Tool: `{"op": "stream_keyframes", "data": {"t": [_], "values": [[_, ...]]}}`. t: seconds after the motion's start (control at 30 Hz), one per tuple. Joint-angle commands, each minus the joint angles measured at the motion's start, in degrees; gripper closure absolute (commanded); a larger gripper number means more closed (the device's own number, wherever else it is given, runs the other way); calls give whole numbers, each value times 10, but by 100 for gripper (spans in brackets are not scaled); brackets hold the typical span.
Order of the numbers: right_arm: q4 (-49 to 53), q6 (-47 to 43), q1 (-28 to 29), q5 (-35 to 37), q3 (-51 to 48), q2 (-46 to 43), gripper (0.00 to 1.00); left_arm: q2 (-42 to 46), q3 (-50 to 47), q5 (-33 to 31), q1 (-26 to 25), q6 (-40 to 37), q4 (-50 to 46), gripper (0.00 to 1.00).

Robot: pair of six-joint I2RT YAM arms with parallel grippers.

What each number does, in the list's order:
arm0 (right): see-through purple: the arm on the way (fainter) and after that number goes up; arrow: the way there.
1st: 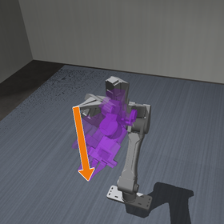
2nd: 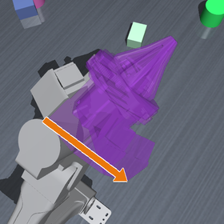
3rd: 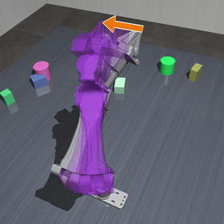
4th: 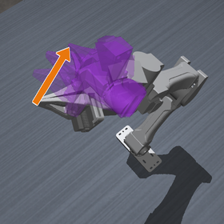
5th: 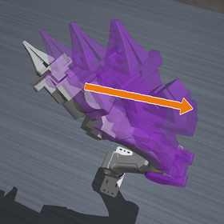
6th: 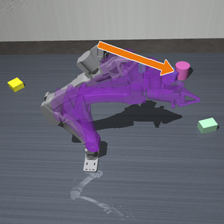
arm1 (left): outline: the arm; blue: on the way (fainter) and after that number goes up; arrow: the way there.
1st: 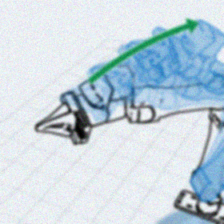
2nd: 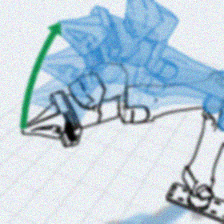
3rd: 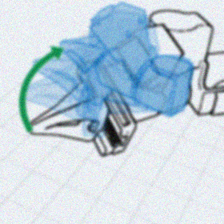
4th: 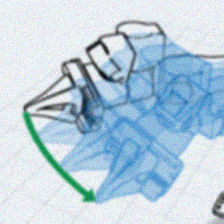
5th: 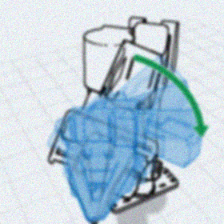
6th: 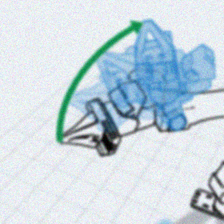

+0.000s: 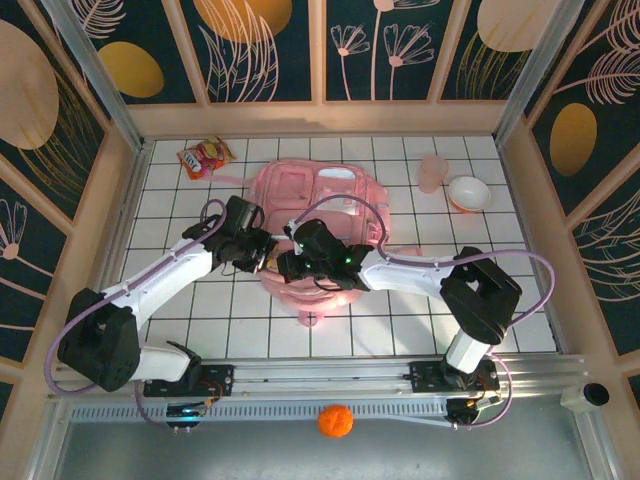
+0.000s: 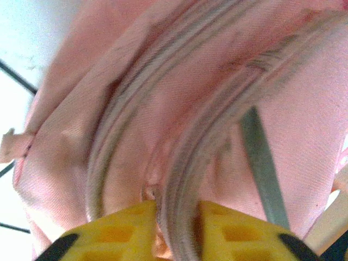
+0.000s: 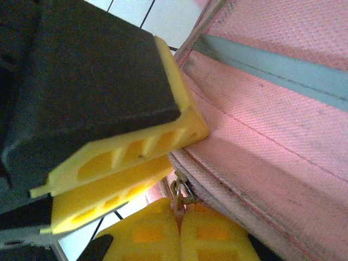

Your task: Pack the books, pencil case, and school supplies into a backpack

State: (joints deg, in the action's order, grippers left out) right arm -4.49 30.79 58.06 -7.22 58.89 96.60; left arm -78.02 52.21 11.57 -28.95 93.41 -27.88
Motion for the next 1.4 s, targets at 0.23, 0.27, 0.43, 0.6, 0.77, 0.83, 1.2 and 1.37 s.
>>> {"op": "stream_keyframes", "data": {"t": [0.23, 0.27, 0.43, 0.6, 0.77, 0.83, 1.2, 1.37], "values": [[87, -22, -69, 3, -36, -87, 100, 29, -6, -68, 57, -46, -67, 100], [98, -23, -80, 1, -44, -97, 100, 32, -4, -77, 63, -56, -74, 100], [130, -37, -114, -20, -53, -120, 100, 38, 6, -116, 79, -85, -87, 100], [127, -40, -112, -31, -47, -113, 100, 28, 32, -108, 83, -122, -79, 88], [101, -42, -112, -50, -42, -105, 100, 42, 62, -70, 41, -108, -61, 56], [102, -45, -111, -48, -38, -103, 100, 47, 57, -70, 8, -85, -47, 52], [96, -51, -110, -59, -36, -109, 100, -16, 32, -60, -61, -42, 19, 51], [120, -55, -118, -56, -39, -122, 100, -33, 44, -97, -55, -41, 19, 87]]}}
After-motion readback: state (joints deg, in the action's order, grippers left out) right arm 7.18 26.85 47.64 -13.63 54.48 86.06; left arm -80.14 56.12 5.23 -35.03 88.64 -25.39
